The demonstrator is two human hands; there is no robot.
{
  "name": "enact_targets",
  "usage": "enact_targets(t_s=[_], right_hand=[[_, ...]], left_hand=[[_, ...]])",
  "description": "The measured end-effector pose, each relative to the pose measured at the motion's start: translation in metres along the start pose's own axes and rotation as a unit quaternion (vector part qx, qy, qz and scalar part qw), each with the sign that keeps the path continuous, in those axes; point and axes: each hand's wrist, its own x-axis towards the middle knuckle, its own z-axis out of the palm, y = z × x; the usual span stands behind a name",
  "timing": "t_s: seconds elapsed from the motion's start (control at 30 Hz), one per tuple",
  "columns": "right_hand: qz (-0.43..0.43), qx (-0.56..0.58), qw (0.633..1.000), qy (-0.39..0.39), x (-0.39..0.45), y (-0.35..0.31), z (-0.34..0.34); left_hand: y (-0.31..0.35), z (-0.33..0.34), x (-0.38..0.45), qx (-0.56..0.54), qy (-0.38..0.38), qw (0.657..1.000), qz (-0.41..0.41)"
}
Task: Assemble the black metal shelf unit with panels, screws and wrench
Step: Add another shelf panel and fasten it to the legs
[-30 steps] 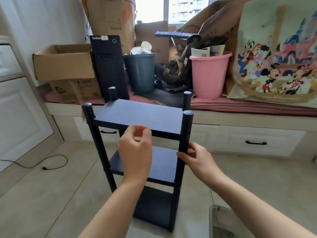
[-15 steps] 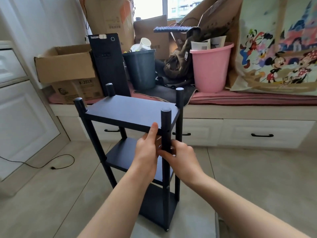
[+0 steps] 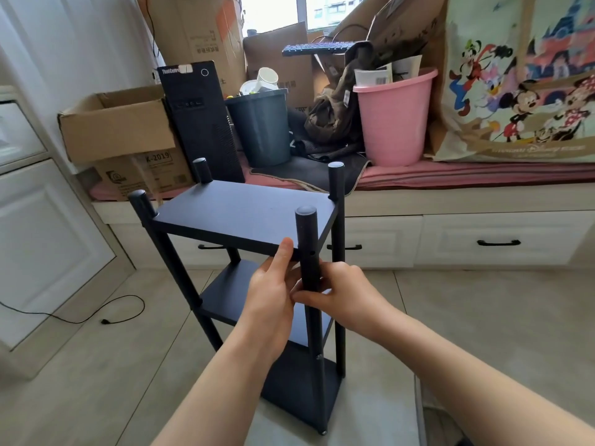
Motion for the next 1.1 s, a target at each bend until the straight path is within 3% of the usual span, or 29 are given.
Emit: enact_targets(t_s=[0.53,0.7,0.9,1.1], right_hand=[[0.017,0.040,0.999,0.001,-0.010,0.017,-0.008],[0.047,-0.055,0.996,-0.046,-0.023,0.047,-0.034],[0.139,-0.166,0.973,-0.084,-0.051,0.106,-0.070],[0.262,-0.191,0.941,-0.098,-0.073,0.160,-0.087]], left_hand=[[-0.001,-0.003,0.002,0.007,-0.045,0.999,0.007],[-0.001,0.002,0.003,-0.007,-0.052,0.999,0.003],[-0.006,0.017,0.000,-0.012,-0.070,0.997,-0.001],[-0.012,0.035,-0.002,-0.022,-0.095,0.995,-0.003]])
